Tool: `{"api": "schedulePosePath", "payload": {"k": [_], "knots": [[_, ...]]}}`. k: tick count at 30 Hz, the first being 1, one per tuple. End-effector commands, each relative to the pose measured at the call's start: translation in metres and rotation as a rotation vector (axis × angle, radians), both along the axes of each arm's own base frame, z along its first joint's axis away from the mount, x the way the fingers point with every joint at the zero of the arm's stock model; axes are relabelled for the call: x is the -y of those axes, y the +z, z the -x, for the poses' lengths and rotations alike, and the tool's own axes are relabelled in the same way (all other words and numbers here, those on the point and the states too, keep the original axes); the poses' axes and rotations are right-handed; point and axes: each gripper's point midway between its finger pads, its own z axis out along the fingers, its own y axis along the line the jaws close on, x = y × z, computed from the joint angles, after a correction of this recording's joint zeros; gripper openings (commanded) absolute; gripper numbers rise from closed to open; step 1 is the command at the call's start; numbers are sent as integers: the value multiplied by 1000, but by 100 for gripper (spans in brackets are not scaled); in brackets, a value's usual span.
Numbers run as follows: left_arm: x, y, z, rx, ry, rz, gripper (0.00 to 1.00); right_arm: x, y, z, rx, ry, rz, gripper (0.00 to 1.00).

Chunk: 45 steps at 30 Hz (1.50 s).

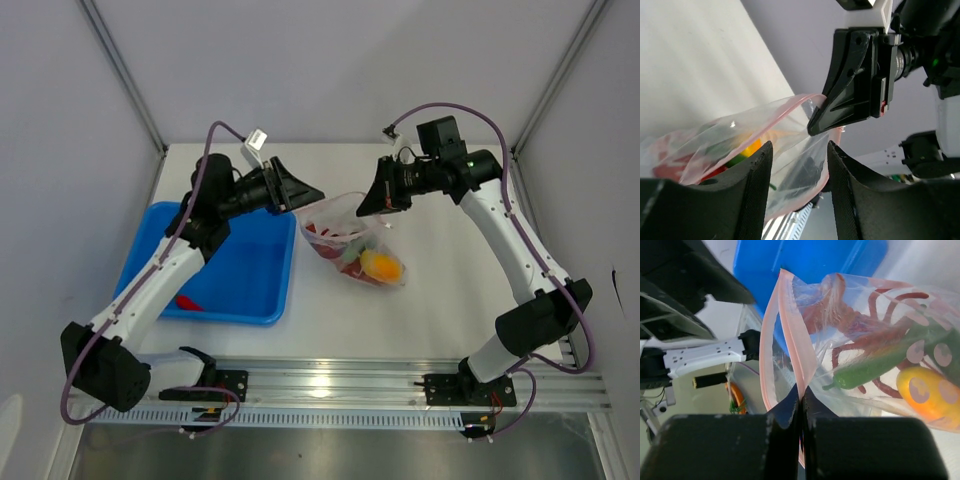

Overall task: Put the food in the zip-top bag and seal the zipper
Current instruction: Place the fake vegetable in the zipper food storage bag, then pick up the fake vegetable from the bin.

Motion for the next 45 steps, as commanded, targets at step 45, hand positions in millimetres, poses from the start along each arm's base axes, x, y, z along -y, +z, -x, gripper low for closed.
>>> {"api": "schedulePosePath", "payload": {"k": [45], "knots": [[-194, -215, 92, -1043, 730, -471, 57, 36, -53, -31, -63, -225, 387, 0]]}}
